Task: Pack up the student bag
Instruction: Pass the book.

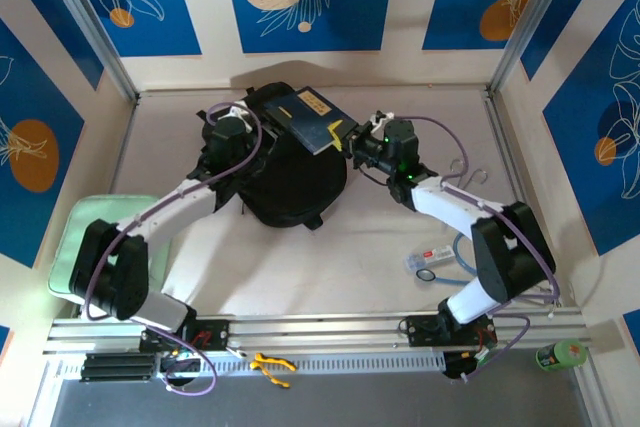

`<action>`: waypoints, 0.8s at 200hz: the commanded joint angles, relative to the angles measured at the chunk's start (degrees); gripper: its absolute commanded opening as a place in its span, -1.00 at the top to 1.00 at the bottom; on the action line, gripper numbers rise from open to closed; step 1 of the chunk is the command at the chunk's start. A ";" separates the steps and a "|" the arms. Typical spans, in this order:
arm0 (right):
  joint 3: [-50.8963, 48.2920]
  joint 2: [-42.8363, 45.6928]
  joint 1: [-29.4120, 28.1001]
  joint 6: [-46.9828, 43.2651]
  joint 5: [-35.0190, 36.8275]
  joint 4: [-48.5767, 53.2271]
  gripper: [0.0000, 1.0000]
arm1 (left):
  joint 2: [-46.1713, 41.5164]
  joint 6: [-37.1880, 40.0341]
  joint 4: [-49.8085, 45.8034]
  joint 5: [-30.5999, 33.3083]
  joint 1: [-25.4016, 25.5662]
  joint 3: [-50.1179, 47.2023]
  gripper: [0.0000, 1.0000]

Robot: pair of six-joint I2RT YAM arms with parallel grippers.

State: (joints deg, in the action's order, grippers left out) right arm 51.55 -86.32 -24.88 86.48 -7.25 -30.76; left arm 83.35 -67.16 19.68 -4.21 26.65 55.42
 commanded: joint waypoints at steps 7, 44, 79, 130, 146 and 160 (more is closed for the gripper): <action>-1.07 6.64 2.30 -10.94 3.01 11.94 1.00 | -4.63 16.00 -16.41 -0.20 -0.02 -0.27 -0.53; -1.97 12.63 6.72 -19.33 2.97 23.84 1.00 | -5.69 36.18 -32.93 -5.18 0.81 2.02 -0.99; -2.84 16.23 9.34 -22.97 4.94 30.96 1.00 | -1.12 53.23 -49.17 -8.18 2.54 9.58 -0.99; -4.95 19.13 12.40 -22.06 4.99 33.07 1.00 | 7.21 71.35 -64.48 3.14 11.21 19.45 -1.00; -5.19 19.94 13.26 -22.13 5.51 33.97 1.00 | 10.25 74.45 -66.95 3.99 13.24 21.73 -0.90; -5.32 20.36 14.18 -22.10 5.59 34.90 1.00 | 12.59 77.21 -68.20 3.99 14.34 23.05 -0.62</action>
State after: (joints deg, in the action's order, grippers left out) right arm 46.57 -68.49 -11.94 65.49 -2.72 3.51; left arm 92.49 0.34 -40.47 -3.29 39.22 75.53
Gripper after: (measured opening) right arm 0.125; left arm 0.901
